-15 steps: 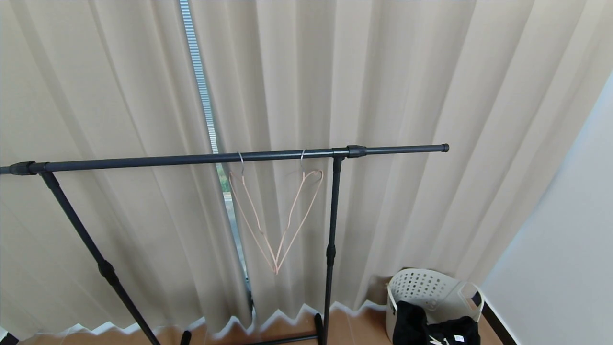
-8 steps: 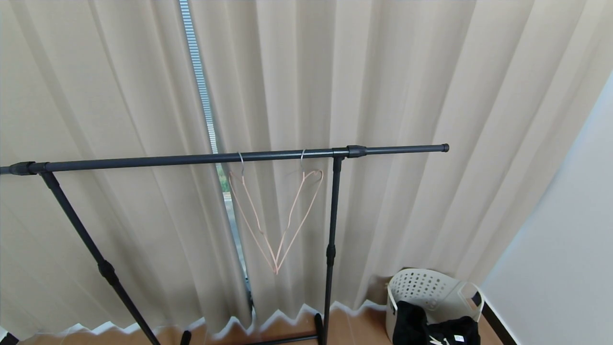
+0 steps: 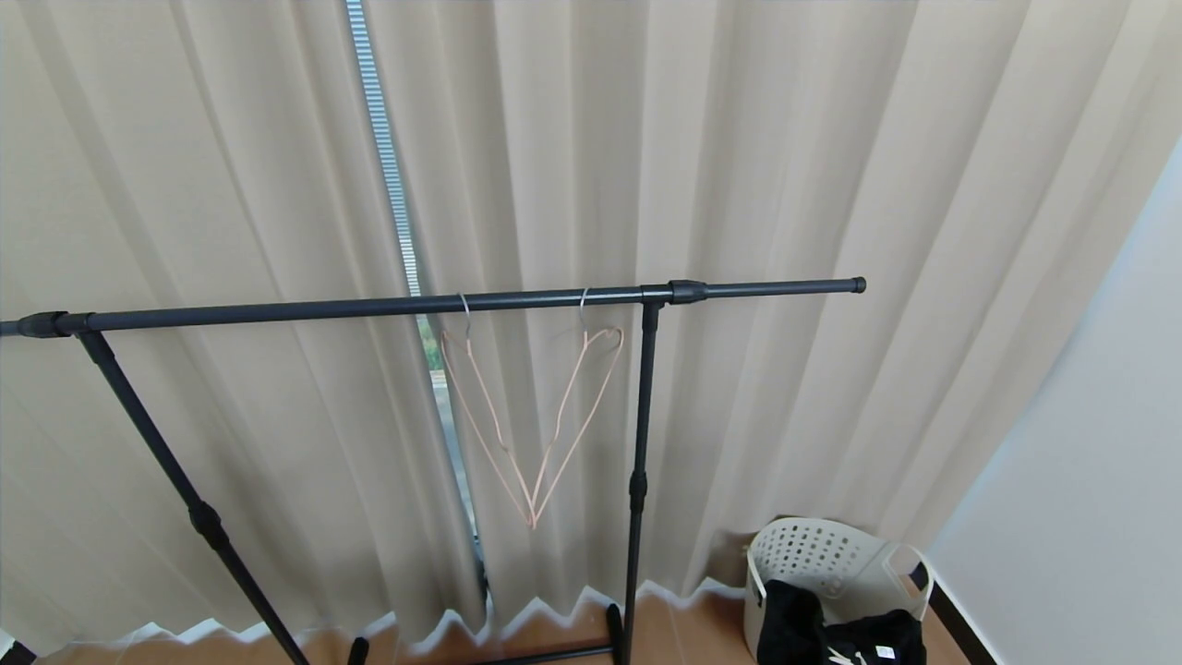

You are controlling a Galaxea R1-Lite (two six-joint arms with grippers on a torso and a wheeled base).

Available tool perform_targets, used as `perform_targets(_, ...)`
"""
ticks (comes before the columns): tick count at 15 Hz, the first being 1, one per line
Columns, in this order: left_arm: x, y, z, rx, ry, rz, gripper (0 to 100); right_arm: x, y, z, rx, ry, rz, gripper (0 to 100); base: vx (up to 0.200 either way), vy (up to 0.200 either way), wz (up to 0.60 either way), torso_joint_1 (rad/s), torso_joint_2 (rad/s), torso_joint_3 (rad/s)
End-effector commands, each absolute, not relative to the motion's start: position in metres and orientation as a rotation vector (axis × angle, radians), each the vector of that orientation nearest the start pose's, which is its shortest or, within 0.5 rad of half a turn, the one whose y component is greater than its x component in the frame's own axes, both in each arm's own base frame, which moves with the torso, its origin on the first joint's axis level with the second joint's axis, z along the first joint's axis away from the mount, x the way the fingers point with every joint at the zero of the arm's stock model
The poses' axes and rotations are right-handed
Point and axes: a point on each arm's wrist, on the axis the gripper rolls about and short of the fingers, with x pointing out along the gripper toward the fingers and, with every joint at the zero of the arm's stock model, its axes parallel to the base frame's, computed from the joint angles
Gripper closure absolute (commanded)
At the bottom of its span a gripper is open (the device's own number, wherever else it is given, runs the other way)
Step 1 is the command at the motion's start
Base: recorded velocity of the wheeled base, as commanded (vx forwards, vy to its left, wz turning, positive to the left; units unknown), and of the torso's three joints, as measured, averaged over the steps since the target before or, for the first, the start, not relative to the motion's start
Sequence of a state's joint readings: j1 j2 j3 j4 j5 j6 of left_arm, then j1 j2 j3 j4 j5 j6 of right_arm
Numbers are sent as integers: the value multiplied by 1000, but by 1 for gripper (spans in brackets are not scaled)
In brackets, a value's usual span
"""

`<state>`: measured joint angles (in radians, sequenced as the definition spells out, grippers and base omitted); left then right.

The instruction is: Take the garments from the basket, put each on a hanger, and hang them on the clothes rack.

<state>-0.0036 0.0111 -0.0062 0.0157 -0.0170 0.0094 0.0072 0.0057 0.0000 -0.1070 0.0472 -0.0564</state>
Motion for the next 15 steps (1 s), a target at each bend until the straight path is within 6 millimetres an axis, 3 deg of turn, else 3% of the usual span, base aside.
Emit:
perform_targets(1, -22, 0, 76, 9, 20, -20, 0, -23, 1, 87, -60, -101, 54, 0, 0, 0, 0, 0, 0, 0)
perform_targets(15, -22, 0, 76, 9, 21, -20, 0, -23, 1, 87, -52, -101, 51, 0, 0, 0, 0, 0, 0, 0)
